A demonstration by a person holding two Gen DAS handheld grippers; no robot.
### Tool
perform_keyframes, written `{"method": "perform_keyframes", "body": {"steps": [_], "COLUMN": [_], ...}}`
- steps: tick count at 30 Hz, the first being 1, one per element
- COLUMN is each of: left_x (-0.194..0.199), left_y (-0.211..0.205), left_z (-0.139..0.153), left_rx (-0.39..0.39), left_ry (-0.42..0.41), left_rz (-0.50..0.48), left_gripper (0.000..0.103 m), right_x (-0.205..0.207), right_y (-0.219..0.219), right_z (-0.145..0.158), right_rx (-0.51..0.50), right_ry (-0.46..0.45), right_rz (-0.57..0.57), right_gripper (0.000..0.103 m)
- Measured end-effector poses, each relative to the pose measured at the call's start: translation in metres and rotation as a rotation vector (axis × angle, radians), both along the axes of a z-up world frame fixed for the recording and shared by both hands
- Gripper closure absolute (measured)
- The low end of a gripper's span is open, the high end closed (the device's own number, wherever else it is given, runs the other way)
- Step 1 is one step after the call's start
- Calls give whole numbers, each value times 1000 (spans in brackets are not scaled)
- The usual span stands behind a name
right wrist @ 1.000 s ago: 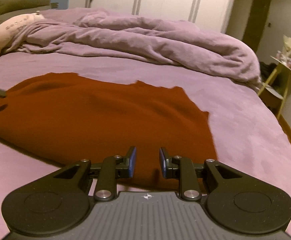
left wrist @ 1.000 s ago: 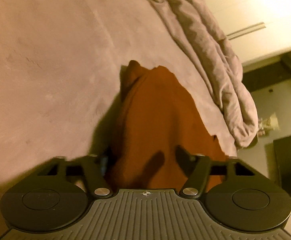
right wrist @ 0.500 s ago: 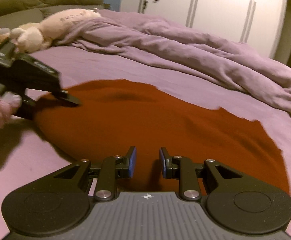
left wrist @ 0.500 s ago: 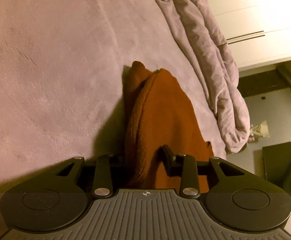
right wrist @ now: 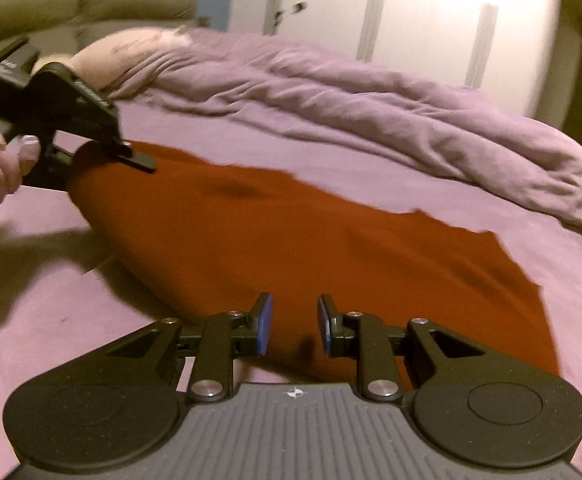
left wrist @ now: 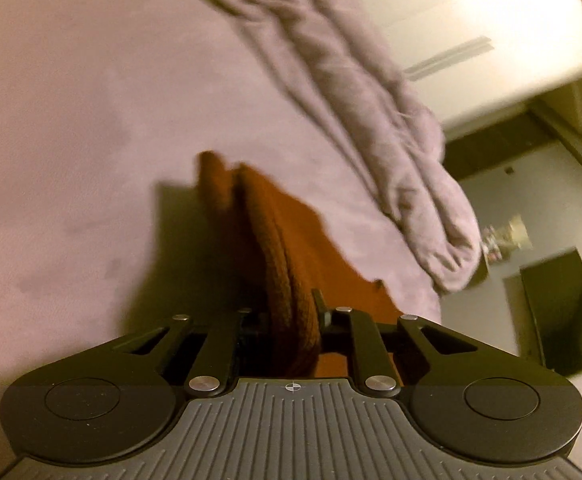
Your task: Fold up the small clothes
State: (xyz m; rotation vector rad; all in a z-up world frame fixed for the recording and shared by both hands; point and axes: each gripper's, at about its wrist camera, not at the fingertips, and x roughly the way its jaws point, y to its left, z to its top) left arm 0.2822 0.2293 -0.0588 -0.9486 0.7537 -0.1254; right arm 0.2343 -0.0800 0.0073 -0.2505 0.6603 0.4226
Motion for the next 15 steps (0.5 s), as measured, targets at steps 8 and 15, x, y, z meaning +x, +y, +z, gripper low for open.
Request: {"method": "perform_keyframes", "body": {"steps": [8, 15], "left_x": [30, 40], "left_y": [-125, -221], "left_z": [51, 2], "left_rx": [252, 443], "left_ry": [-99, -53], "left_rz": [-265, -444], "left_gripper": [85, 49], "right_x": [5, 2], "right_y": [-61, -84], "right_z": [3, -1], "right_rx": [74, 99], "right_ry": [15, 45], "right_rz": [-207, -247], "right_gripper": [80, 79]}}
